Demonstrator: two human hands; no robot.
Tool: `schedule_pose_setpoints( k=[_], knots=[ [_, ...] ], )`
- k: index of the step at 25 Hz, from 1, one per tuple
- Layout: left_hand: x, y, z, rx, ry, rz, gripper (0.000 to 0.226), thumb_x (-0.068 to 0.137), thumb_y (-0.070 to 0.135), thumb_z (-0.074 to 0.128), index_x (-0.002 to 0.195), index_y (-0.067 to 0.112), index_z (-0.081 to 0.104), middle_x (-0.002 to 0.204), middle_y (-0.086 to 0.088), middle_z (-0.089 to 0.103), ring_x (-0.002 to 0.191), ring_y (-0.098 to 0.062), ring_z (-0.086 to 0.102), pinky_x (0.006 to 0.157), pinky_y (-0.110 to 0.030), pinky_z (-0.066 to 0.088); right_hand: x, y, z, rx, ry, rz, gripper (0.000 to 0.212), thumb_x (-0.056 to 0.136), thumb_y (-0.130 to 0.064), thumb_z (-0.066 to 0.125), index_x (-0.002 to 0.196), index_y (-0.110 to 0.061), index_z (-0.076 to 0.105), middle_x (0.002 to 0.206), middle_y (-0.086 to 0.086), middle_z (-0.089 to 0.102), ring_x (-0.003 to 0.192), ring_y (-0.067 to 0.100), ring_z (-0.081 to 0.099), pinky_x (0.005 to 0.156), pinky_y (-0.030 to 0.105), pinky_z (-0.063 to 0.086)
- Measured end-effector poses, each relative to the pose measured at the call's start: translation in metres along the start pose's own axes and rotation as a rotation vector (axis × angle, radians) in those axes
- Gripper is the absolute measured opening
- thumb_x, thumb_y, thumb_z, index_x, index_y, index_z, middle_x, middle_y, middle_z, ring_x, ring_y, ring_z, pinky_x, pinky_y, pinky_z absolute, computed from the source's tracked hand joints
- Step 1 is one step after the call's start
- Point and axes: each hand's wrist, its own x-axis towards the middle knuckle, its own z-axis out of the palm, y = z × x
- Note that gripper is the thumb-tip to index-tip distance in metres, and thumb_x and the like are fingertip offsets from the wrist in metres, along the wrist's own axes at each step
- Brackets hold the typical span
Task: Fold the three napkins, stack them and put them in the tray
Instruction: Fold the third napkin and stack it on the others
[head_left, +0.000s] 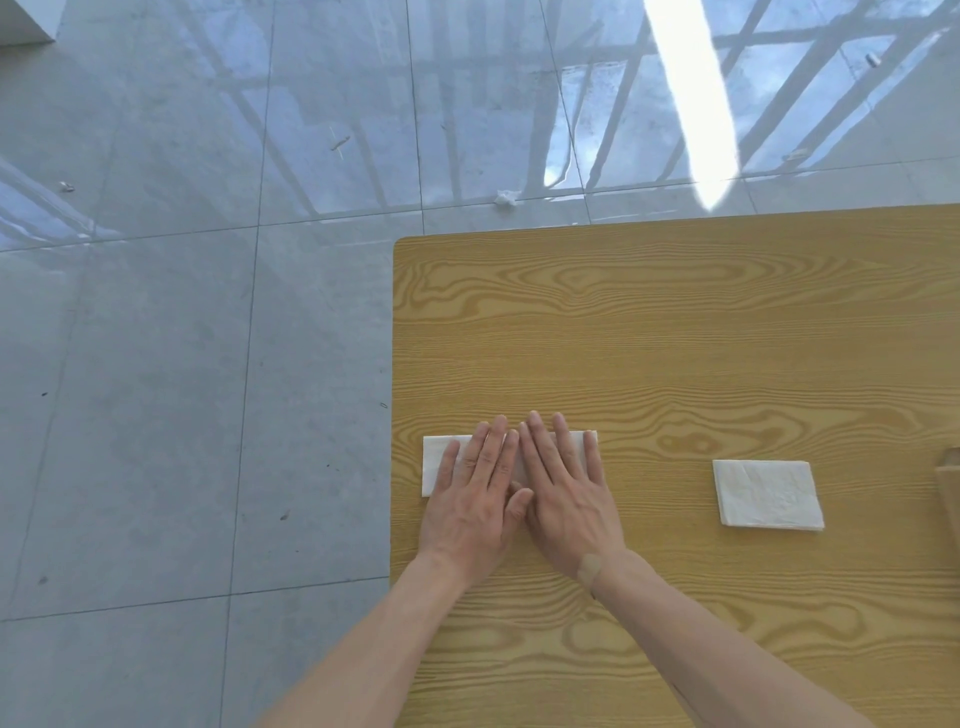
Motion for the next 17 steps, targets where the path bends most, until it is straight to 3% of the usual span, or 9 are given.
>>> schedule_pose_setpoints(
  k=[5, 11, 15, 17],
  knots=[
    [-0.001, -0.008, 0.009, 0.045, -0.042, -0.016, 0.07, 0.1, 0.058, 0.003, 0.156, 0.016, 0.003, 0.165, 0.0, -0.006, 0.151, -0.016, -0.009, 0.12, -0.045, -0.001, -0.002, 0.007, 0.01, -0.035, -0.017, 0.018, 0.073, 0.1, -0.058, 0.021, 0.156, -0.016, 0.0, 0.166, 0.0, -0.003, 0.151, 0.026, -0.009, 0.12, 0.052, 0.001],
    [-0.024, -0.055, 0.007, 0.048, -0.056, -0.133, 0.069, 0.101, 0.054, 0.007, 0.156, 0.012, 0.002, 0.165, -0.004, -0.002, 0.151, -0.02, -0.003, 0.12, -0.046, 0.007, -0.016, 0.048, 0.006, -0.02, 0.028, 0.21, 0.072, 0.099, -0.059, 0.014, 0.156, -0.018, -0.001, 0.166, 0.0, -0.001, 0.151, 0.022, -0.009, 0.121, 0.049, 0.001],
    [-0.029, -0.061, 0.003, 0.042, -0.056, -0.156, 0.07, 0.099, 0.057, 0.0, 0.155, 0.014, -0.006, 0.164, -0.002, -0.011, 0.151, -0.018, -0.01, 0.12, -0.046, 0.0, -0.018, 0.054, 0.005, -0.036, 0.025, 0.22, 0.072, 0.099, -0.06, 0.01, 0.156, -0.018, -0.004, 0.165, -0.001, -0.004, 0.151, 0.021, -0.011, 0.121, 0.049, -0.001],
    [-0.027, -0.057, -0.002, -0.014, 0.007, -0.162, 0.068, 0.101, 0.055, 0.007, 0.156, 0.015, 0.004, 0.165, -0.002, 0.0, 0.151, -0.019, 0.0, 0.12, -0.05, 0.002, -0.019, 0.053, 0.005, -0.013, 0.039, 0.216, 0.072, 0.1, -0.059, 0.012, 0.156, -0.017, -0.003, 0.165, 0.0, -0.003, 0.151, 0.022, -0.009, 0.121, 0.049, -0.001]
  ],
)
